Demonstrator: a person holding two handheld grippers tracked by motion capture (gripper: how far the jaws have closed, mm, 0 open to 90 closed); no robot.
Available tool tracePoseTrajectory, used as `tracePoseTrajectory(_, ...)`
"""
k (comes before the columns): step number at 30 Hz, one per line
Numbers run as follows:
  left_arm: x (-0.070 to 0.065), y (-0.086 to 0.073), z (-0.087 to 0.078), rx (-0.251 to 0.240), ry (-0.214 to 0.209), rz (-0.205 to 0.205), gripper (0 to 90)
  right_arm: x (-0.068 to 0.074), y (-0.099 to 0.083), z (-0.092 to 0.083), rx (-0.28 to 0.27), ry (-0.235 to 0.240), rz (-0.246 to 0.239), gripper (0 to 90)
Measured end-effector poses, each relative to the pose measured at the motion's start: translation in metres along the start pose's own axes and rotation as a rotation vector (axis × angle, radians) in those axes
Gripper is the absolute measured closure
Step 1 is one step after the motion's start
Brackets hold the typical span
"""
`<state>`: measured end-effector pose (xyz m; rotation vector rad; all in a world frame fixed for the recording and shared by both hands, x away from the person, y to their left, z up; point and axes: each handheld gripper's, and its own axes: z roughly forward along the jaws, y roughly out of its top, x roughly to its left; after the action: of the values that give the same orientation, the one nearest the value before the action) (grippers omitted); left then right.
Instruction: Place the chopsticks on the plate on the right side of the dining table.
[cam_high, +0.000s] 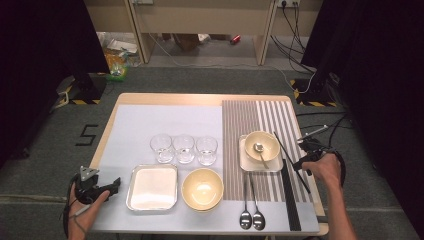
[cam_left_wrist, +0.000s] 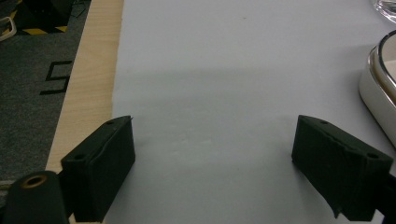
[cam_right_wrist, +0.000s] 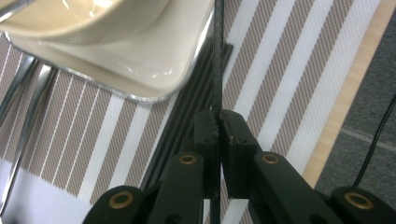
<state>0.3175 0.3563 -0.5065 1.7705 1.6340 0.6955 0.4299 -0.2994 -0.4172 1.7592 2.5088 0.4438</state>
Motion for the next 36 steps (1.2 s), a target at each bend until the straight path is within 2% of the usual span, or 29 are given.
tracePoseTrajectory(8, 0.0, 0.0, 0.0, 0.0, 0.0, 0.0, 12.4, 0.004, 0.018, 0.006, -0.003, -0.017, -0.01, 86.1)
tracePoseTrajectory(19, 0.0, 0.0, 0.0, 0.0, 0.0, 0.0, 12.3, 0.007, 0.038, 0.015, -0.015, -0.009, -0.03, 86.1)
tracePoseTrajectory(26, 0.0, 0.0, 0.0, 0.001, -0.001, 0.0, 12.3, 0.011, 0.046, 0.021, -0.007, -0.005, -0.035, 86.0)
tracePoseTrajectory(36, 0.0, 0.0, 0.0, 0.0, 0.0, 0.0, 12.3, 0.011, 0.052, 0.025, -0.007, -0.011, -0.067, 85.9)
